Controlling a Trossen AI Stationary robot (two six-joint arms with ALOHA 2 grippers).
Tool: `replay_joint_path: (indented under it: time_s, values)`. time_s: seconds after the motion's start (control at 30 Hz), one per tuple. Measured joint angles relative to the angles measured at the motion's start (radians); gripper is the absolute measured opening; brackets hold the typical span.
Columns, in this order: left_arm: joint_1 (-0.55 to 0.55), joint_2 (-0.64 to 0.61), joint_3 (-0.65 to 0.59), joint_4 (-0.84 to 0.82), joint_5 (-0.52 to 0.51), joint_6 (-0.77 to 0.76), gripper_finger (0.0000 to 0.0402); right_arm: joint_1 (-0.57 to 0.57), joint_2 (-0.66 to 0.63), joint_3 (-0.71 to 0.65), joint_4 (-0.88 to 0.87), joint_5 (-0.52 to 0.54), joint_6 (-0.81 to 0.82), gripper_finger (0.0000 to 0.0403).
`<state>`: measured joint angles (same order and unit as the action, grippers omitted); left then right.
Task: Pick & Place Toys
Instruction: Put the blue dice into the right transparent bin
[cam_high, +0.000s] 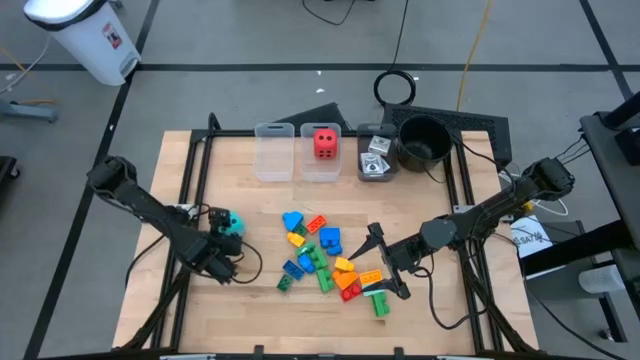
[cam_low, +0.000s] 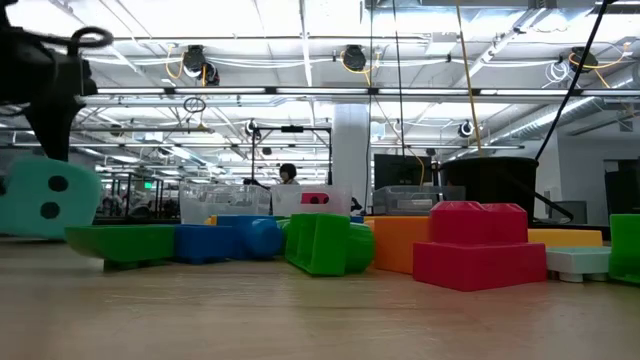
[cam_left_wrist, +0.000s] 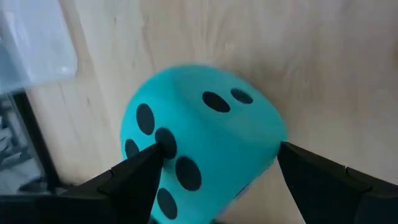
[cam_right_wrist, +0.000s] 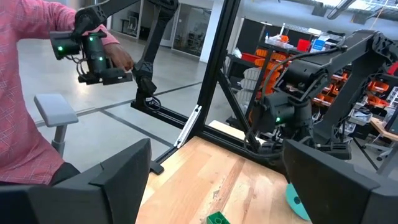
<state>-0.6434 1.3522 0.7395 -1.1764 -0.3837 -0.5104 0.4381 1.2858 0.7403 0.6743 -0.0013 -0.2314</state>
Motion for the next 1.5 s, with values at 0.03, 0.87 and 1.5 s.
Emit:
replay_joint_path:
  time_s: [0.03, 0.87, 1.5]
  values:
    - [0.0, 0.012, -0.007, -0.004, 0.002, -0.001, 0.0319, 0.0, 0.0, 0.0, -0.003, 0.0, 0.0, 0.0334]
    - [0.021, 0.118, -0.007, -0.002, -0.022, -0.203, 0.0194, 0.0, 0.0, 0.0, -0.006, -0.002, 0.002, 0.0334]
    - [0.062, 0.048, 0.262, -0.071, -0.165, -0.245, 0.016, 0.0, 0.0, 0.0, -0.02, 0.119, -0.083, 0.0334]
